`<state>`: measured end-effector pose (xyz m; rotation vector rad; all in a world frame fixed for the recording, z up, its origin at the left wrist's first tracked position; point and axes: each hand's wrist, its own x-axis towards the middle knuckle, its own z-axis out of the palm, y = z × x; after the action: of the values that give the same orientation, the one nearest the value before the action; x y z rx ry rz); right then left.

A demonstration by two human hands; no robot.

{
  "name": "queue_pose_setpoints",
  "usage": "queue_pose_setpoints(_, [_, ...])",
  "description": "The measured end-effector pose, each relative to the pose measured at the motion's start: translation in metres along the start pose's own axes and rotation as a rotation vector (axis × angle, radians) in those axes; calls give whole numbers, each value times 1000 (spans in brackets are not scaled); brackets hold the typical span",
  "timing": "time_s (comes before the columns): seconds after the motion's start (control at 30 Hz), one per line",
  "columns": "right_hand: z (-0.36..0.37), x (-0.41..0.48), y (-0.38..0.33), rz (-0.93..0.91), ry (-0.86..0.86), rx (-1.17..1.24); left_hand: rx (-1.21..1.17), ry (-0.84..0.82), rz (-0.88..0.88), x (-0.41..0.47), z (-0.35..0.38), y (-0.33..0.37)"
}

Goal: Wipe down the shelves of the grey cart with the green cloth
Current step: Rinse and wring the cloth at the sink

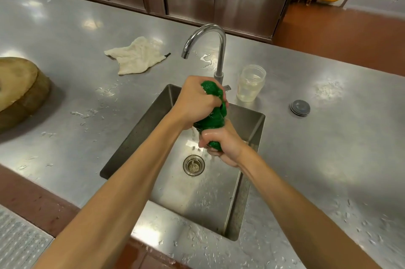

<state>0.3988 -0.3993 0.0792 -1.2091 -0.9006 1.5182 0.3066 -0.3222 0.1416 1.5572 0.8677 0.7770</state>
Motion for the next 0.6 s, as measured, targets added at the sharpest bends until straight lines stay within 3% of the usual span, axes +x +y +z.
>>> queue_pose_setpoints(0.17, [-11, -4, 6, 21, 20, -20, -27, -35, -31, 0, 11, -5])
queue_pose_setpoints(0.33, [-28, -27, 1, 43, 180, -271, 52, 39, -39, 1, 36, -1])
queue_pose_setpoints(0.47, [-51, -67, -10, 13, 206, -174, 11, 108, -116, -2, 68, 10])
queue_pose_setpoints(0.6, [-80, -130, -15, 12, 321, -78, -23, 48, -187, -16, 116, 27])
